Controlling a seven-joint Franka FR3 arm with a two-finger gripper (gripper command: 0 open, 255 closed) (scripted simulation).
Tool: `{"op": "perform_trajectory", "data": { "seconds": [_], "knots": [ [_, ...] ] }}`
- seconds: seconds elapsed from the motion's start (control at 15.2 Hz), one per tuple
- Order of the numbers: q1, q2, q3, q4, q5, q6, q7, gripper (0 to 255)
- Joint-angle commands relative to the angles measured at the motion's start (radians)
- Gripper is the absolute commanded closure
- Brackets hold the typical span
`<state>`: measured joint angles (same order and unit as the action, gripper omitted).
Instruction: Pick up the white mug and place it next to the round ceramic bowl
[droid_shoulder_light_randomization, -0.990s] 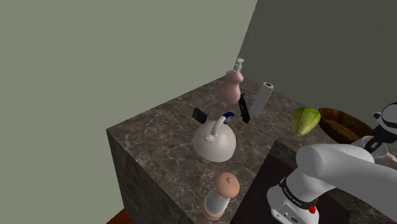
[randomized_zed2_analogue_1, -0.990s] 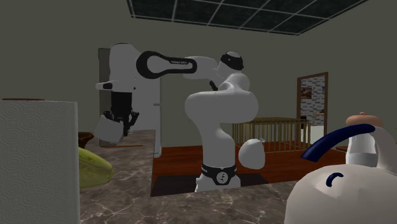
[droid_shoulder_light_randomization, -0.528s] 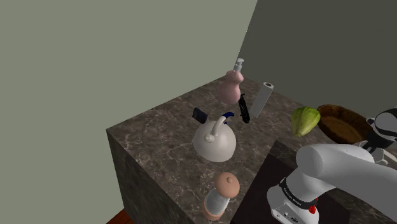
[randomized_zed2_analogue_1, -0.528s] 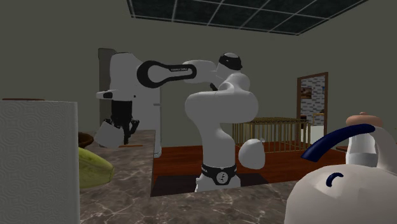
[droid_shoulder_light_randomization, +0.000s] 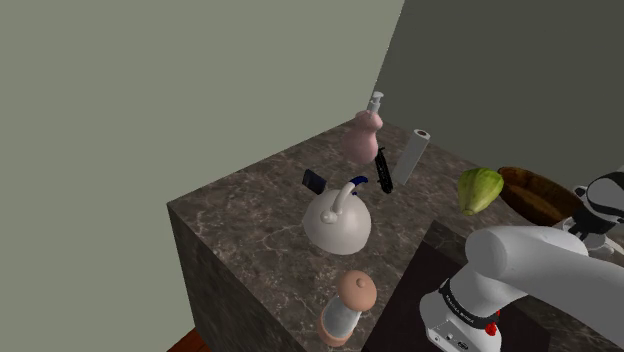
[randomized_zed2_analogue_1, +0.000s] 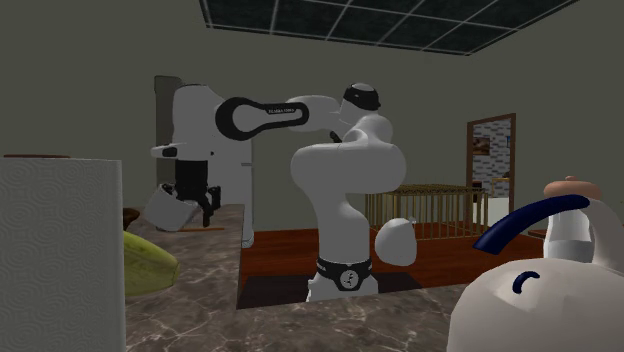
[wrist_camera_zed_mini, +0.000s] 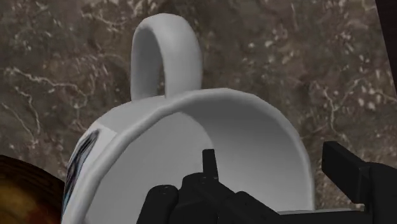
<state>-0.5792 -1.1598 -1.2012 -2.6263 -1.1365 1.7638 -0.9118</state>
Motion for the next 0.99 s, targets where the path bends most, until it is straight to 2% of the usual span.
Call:
{"op": "perform_trajectory", "data": {
  "seconds": [0.0,0.2,0.46,0.92],
  "knots": [
    [0.001,0.0,-0.001,-0.003,0.0,0.001,0.0,0],
    [0.005,0.002,-0.005,0.001,-0.001,0.002,-0.001,0],
    [-0.002,-0.008,0.125,0.053,0.109,-0.09,-0.022,0],
    [-0.002,-0.008,0.125,0.053,0.108,-0.09,-0.022,0]
  ]
}}
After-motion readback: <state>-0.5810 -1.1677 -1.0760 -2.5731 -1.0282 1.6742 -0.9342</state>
